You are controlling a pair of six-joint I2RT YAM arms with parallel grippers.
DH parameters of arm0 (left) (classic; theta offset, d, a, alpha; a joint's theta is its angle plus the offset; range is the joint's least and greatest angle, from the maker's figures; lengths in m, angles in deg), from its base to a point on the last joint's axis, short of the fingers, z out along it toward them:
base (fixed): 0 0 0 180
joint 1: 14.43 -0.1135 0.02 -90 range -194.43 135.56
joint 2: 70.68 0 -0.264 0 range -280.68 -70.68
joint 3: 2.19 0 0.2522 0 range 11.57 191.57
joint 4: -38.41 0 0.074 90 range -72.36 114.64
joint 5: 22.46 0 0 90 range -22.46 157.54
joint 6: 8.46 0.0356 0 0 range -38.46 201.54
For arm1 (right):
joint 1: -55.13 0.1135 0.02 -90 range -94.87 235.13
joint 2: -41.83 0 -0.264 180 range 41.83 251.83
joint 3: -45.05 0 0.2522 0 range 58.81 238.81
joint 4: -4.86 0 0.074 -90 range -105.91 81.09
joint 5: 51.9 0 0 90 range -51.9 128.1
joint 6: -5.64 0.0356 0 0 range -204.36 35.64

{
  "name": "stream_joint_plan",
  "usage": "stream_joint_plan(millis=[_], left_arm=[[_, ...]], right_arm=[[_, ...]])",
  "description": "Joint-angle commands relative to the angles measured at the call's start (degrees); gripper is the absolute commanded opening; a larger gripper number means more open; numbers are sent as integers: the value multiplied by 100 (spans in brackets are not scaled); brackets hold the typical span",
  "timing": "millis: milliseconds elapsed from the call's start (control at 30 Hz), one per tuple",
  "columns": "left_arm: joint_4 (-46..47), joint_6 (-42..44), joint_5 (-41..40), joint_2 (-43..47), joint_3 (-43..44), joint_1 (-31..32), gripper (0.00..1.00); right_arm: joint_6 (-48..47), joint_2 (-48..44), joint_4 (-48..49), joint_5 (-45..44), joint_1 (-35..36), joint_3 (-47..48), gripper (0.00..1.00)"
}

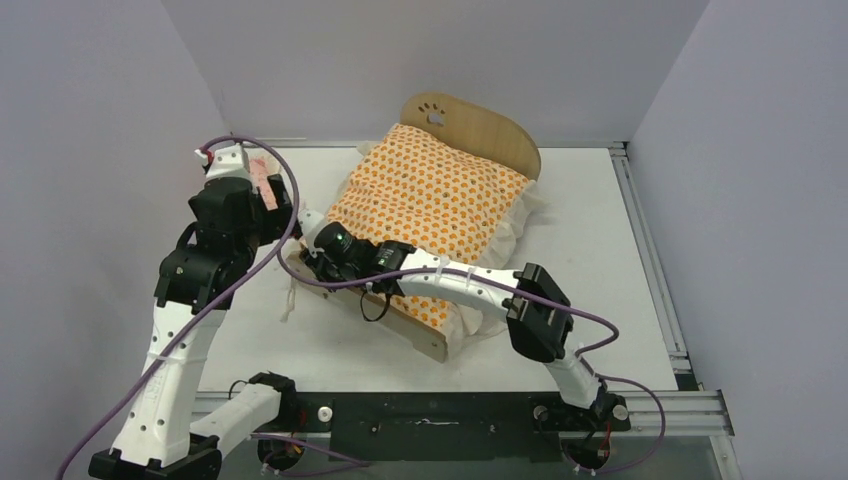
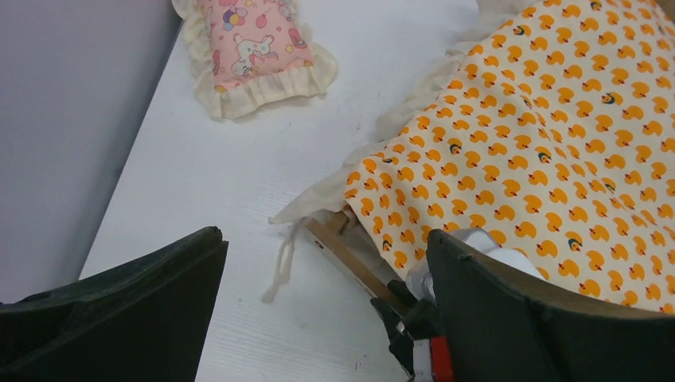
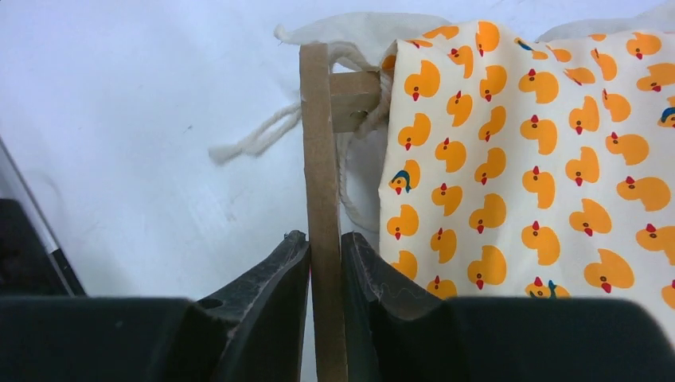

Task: Set up the pet bed

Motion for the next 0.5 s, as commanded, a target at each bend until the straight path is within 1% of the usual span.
stream_joint_plan(millis=[0, 67, 133, 233, 333, 467], left_arm=[[-344, -306, -307, 146, 148, 53, 96], [-460, -647, -97, 193, -8, 59, 96], [-505, -1066, 191, 250, -224, 57, 96], [-532, -1654, 749, 298, -570, 65, 96], [-512, -2206, 1082, 430, -918, 63, 96], [-459, -2889, 1003, 817, -1189, 61, 96]], right_arm=[[389, -29, -89, -77, -653, 936, 30], [6, -267, -285, 378, -912, 1037, 45], [-537, -722, -472, 736, -1278, 920, 57], [-1294, -1375, -576, 888, -1953, 464, 72], [-1778, -1842, -457, 1188, -2953, -2, 75], [-2314, -1950, -462, 1888, -4273, -14, 76]])
